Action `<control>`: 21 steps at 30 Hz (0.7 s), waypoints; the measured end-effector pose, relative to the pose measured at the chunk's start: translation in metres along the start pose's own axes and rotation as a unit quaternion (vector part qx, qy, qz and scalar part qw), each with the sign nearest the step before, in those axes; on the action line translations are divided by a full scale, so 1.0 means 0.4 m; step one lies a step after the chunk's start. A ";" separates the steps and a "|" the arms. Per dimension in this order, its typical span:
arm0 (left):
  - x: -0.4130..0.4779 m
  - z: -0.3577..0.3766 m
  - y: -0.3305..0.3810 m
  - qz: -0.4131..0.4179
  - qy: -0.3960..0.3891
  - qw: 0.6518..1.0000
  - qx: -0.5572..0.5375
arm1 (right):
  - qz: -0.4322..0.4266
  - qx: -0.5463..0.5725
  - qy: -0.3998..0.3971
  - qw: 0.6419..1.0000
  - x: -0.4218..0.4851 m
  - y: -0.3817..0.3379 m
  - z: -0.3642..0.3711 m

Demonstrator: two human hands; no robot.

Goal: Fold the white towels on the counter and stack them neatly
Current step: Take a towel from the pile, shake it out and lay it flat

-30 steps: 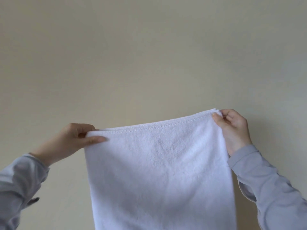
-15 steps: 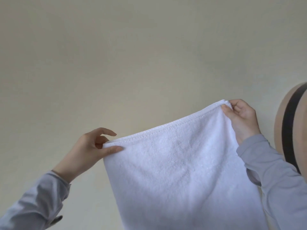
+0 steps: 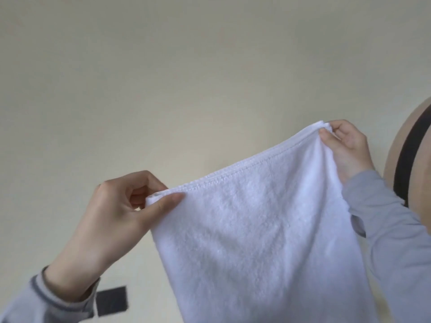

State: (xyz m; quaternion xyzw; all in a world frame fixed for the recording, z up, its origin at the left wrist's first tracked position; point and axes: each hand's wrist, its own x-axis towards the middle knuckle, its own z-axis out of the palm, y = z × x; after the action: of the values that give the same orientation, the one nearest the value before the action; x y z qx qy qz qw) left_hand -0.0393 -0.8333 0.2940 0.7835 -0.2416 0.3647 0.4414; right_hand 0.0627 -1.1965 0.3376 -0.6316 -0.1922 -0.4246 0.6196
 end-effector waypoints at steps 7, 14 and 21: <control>-0.237 -0.100 -0.137 -0.148 0.031 0.988 0.021 | 0.060 0.053 -0.094 0.992 -0.155 0.183 0.235; -0.480 -0.217 -0.246 -0.268 0.080 0.955 0.093 | 0.133 0.093 -0.191 0.968 -0.378 0.323 0.492; -0.719 -0.326 -0.322 -0.389 0.138 0.903 0.117 | 0.208 0.112 -0.289 0.928 -0.626 0.414 0.763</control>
State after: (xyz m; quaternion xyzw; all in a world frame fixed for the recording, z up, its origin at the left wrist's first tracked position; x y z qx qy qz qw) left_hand -0.1734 -0.6403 0.0468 0.8033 0.1899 0.2939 0.4819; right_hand 0.1395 -0.8630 0.0803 -0.6791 -0.2736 -0.0613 0.6784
